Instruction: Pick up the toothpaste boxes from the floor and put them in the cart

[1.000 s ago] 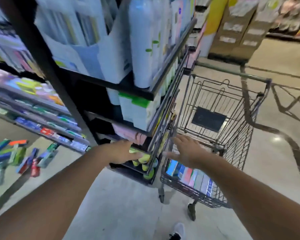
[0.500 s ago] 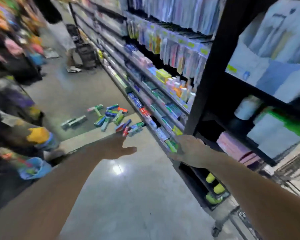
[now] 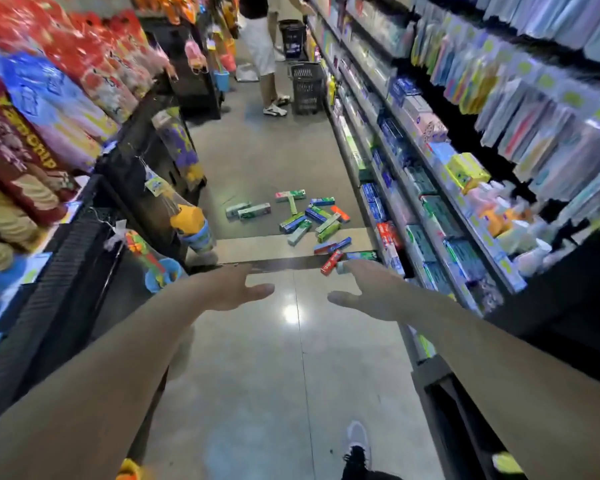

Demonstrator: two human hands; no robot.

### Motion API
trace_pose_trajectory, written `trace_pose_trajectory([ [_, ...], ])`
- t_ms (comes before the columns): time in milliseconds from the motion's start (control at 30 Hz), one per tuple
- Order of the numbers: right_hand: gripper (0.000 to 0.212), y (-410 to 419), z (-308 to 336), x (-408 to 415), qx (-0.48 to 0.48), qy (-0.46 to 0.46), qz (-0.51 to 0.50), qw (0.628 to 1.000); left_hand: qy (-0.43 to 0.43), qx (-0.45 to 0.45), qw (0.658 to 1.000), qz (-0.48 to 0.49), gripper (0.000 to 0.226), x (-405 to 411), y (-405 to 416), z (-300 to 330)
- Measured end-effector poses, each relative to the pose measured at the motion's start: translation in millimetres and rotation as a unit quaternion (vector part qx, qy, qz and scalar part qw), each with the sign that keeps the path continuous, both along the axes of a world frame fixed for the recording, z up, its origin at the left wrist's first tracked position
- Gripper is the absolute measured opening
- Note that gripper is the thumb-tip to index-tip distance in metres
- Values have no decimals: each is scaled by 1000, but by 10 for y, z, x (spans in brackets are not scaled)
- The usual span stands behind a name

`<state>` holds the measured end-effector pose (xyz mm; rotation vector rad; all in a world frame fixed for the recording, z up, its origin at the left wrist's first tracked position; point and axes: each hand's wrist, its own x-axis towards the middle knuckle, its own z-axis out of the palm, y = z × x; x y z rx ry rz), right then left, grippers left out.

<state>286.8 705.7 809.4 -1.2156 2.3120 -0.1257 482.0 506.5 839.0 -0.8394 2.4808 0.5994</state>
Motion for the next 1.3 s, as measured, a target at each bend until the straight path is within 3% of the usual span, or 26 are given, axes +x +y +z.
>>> trace_pose_trajectory([
  [133,85,-285,167,-546,-20,21,51,998,4,11,999,51,75,-437,-142,83],
  [300,90,-722,177,-1164,-25,41,79,996,-7,5,996,88,81,-864,-376,98],
  [567,96,-1685,-50,-1488,-4,31,127,991,-25,34,991,128,81,-1158,-1202,-49],
  [767,96,-2746,-96,-1615,16,45,146,988,-7,40,991,130,114,-1278,-2270,-273],
  [933,87,-3700,29,-1638,19,59,145,987,-28,31,993,112,93,-1324,-3227,-254],
  [1033,78,-4225,69,-1703,21,64,144,987,-5,32,994,105,109,-1380,-3819,-317],
  [1167,84,-4734,24,-1858,32,54,136,989,-34,21,994,104,92,-1541,-4337,-323],
  [1300,87,-5179,-32,-2098,38,56,126,990,-43,20,995,89,89,-1898,-4804,-382],
])
